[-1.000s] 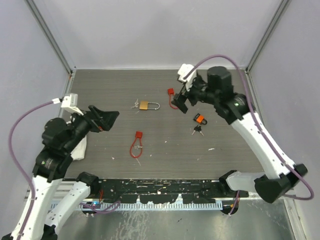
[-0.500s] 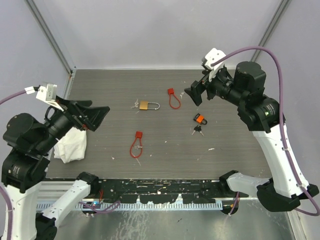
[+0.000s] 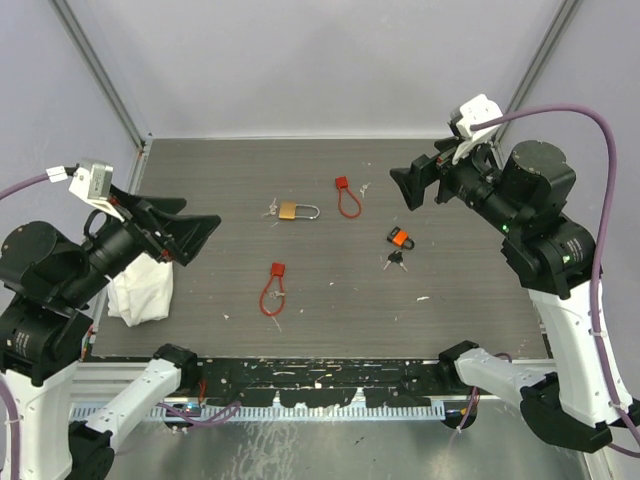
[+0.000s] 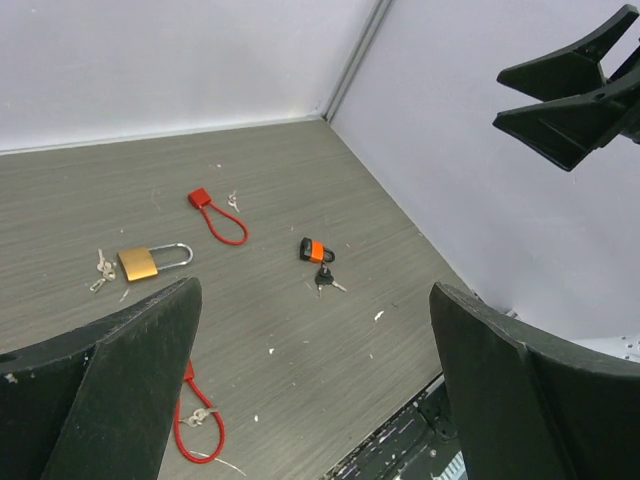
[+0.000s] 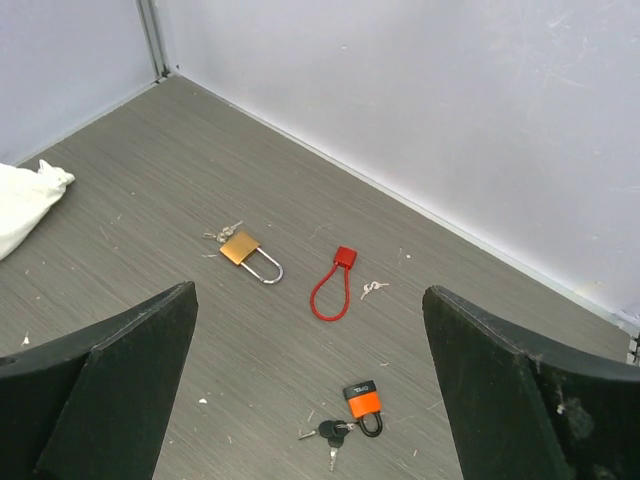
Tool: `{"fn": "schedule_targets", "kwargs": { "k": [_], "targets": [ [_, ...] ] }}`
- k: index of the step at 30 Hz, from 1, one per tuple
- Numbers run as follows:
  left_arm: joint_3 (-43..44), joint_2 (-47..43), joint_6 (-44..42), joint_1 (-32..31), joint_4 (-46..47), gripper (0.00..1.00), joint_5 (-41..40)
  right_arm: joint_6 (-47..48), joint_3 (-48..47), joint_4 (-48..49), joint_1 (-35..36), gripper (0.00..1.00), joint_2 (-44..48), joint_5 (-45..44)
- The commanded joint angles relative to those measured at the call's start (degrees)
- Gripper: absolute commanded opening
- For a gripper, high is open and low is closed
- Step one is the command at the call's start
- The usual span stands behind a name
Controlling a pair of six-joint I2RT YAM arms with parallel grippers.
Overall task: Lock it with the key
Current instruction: Reset both arms
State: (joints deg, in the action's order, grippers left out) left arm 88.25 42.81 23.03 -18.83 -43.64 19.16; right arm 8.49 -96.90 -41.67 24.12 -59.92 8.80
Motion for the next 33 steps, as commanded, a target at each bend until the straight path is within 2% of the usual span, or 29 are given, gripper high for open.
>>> {"fn": "schedule_targets", "kwargs": {
  "k": [1, 12, 18, 33],
  "targets": [
    [0.29, 0.22, 0.06, 0.28, 1.96, 0.98, 3.03, -0.46, -0.22, 2.61, -0.70, 1.00, 1.78, -0.44],
    [-6.80, -1.68, -0.35, 0.21, 5.74, 0.98, 5.46, 0.50, 0.86, 2.25, -2.65, 1.00, 1.45, 0.74],
    [-11.80, -2.21, 1.71, 0.27, 12.80, 0.98, 6.15, 0.75, 0.94, 2.56, -4.14, 1.00, 0.75, 0.82],
    [-11.26, -0.99, -0.43, 0.28, 11.76, 0.98, 6.95, -0.03, 1.77, 2.91, -6.95, 1.00, 1.18, 2.35]
  ]
}}
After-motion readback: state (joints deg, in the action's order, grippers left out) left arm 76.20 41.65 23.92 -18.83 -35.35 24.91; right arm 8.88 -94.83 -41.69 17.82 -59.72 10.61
